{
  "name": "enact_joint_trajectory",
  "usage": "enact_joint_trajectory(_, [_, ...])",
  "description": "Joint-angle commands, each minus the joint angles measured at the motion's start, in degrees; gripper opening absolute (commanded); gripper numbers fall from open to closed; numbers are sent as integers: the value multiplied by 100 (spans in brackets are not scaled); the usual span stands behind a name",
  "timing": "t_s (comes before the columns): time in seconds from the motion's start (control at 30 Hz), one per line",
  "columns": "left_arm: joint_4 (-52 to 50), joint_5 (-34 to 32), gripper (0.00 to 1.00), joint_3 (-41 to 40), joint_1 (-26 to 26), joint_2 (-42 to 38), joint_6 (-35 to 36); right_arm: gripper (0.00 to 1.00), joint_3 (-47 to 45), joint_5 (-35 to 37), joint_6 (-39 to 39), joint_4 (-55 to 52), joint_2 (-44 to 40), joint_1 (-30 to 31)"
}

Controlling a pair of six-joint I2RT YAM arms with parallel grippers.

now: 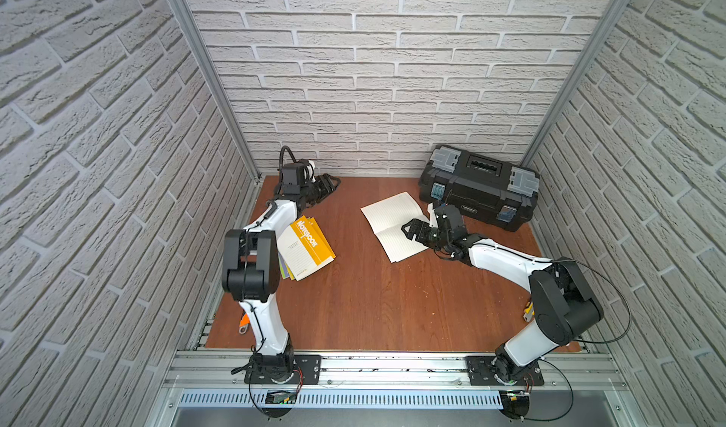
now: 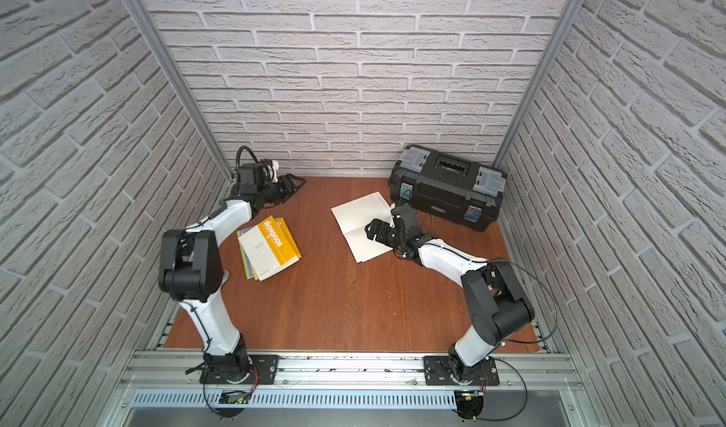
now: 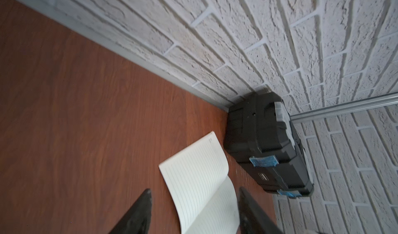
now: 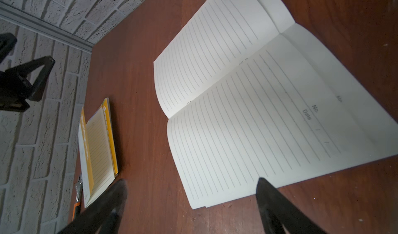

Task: Close the notebook
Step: Close the notebook at the center of the board.

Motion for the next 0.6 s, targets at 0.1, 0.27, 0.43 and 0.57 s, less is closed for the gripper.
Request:
enact_joint_trajectory(0.1, [-1363, -168, 61, 2004, -408, 1777, 397, 93, 14, 174, 132, 464, 504, -139])
enact_joint_trajectory(0.27, [-1149, -413, 61, 1711, -622, 1811, 191, 93, 350, -32, -31, 480, 939, -171])
enact_joint_trajectory(0.43, [-568, -383, 62, 824, -730, 1448, -230, 93, 533, -197, -39, 486, 1235, -171])
enact_joint_trajectory(0.57, [-11, -237, 60, 290, -803, 1340, -701, 93, 465, -230, -33, 449, 1318, -171])
